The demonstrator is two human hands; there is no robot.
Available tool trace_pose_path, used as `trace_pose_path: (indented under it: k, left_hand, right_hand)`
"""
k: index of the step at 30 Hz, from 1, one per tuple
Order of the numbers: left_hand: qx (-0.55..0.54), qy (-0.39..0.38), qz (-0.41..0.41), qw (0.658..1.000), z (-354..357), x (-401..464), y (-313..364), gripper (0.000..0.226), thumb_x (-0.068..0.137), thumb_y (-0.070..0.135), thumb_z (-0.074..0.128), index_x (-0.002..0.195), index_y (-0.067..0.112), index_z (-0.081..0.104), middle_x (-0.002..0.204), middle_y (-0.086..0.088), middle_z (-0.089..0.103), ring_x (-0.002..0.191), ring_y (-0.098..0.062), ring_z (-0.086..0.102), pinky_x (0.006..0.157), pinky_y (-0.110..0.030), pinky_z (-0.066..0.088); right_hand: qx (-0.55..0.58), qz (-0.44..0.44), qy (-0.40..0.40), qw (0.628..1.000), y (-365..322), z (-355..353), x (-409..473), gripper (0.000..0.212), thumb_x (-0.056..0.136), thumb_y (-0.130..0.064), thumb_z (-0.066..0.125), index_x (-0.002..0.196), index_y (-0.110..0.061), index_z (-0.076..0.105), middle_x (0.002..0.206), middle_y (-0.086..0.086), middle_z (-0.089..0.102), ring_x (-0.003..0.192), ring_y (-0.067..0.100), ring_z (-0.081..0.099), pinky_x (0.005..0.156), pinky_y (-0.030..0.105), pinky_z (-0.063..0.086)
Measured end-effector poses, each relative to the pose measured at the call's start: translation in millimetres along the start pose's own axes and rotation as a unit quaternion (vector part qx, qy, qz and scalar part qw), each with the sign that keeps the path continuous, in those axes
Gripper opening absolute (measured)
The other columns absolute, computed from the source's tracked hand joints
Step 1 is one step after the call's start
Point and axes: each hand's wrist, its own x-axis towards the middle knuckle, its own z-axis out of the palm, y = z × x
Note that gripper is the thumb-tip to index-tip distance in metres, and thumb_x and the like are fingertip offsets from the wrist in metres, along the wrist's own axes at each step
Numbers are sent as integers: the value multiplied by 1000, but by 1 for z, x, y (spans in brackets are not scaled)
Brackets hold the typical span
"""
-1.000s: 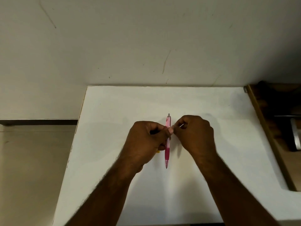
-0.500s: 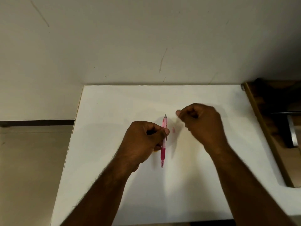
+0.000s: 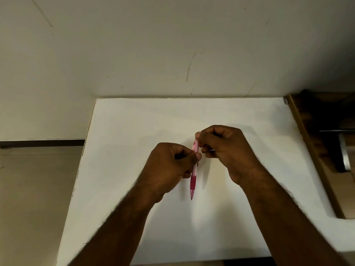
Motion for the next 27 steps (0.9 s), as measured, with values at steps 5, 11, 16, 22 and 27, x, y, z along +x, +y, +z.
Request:
trace_pose_path:
  k: [5, 11, 16, 22, 27]
  left_hand:
    - [19, -11, 1, 1000, 3, -2, -3, 18, 85, 34, 77, 76, 19, 80, 68, -1, 77, 68, -21, 76, 75, -37, 65]
    - [-12, 0, 0, 1000, -3, 1, -4, 20, 85, 31, 78, 70, 19, 79, 69, -4, 77, 66, -22, 74, 75, -41, 65]
    - [-12, -3, -3, 1000, 0, 1, -5, 20, 86, 30, 77, 71, 17, 78, 69, -5, 76, 64, -19, 72, 74, -40, 65]
    - [-35, 16, -12, 999, -1, 0, -3, 18, 84, 30, 79, 80, 12, 80, 66, -4, 75, 62, -17, 73, 70, -34, 65]
    - [-75, 19, -22, 997, -3, 1, -4, 11, 88, 20, 75, 83, 12, 81, 70, -9, 77, 67, -25, 76, 74, -40, 65]
  right_hand:
    - [-9, 9, 90, 996, 4, -10, 8, 15, 88, -25, 77, 78, -13, 77, 65, 0, 73, 59, 12, 67, 60, 27, 55]
    - [-380, -10, 125, 917, 28, -15, 12, 34, 85, -45, 77, 65, -20, 66, 63, -8, 65, 60, 10, 60, 54, 20, 36]
    - [-418, 6, 124, 900, 31, -11, 13, 35, 82, -53, 78, 67, -23, 66, 66, -9, 66, 66, 16, 64, 61, 26, 38]
    - [-291, -2, 89, 953, 10, -20, 4, 28, 84, -44, 80, 71, -20, 72, 68, -2, 73, 64, 18, 70, 61, 31, 53]
    - [-159, 112, -148, 970, -5, -14, -18, 5, 84, -10, 81, 84, -6, 77, 74, 9, 79, 65, 19, 77, 53, 21, 56]
